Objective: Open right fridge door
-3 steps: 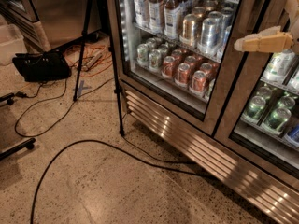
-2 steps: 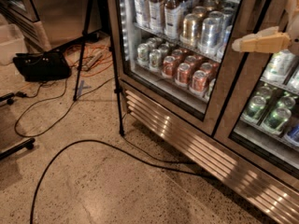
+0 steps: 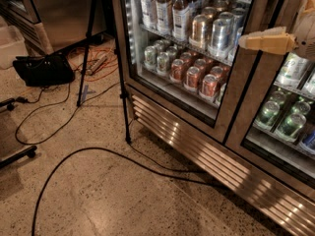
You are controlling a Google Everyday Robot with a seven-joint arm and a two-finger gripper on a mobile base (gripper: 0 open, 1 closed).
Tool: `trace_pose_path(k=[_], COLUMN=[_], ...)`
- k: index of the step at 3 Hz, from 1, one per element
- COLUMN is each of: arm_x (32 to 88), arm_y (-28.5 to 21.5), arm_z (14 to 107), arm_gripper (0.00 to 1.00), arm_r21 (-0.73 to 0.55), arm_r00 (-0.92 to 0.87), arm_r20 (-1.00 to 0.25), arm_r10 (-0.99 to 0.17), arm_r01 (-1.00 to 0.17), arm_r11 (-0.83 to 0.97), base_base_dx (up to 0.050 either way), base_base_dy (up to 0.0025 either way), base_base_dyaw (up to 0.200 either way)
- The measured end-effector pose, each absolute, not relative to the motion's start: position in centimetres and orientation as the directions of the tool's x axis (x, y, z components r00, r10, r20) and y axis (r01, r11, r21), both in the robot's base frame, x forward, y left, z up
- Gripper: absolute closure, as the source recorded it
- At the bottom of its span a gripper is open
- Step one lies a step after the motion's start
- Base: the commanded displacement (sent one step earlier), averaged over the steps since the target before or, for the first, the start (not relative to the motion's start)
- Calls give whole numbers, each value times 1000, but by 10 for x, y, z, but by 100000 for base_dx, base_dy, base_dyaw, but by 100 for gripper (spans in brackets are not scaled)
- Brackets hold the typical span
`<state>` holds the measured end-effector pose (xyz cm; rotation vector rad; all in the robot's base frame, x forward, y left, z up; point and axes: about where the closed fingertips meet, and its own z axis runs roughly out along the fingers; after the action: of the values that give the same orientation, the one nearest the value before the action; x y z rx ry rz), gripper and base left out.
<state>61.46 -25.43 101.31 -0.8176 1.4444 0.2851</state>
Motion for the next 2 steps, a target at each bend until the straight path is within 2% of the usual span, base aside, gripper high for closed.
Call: trace_pose_path(k=[2], arm_x=[614], arm_y=[-261], arm_z=[1017], arm_gripper=[65], arm_r21=[-321], arm_r00=[149], arm_r20=[-944], arm_r10=[-295], arm_r01=[-632], arm_r11=[706], base_base_dx=[0], base_base_dy=[0], base_base_dyaw=[0])
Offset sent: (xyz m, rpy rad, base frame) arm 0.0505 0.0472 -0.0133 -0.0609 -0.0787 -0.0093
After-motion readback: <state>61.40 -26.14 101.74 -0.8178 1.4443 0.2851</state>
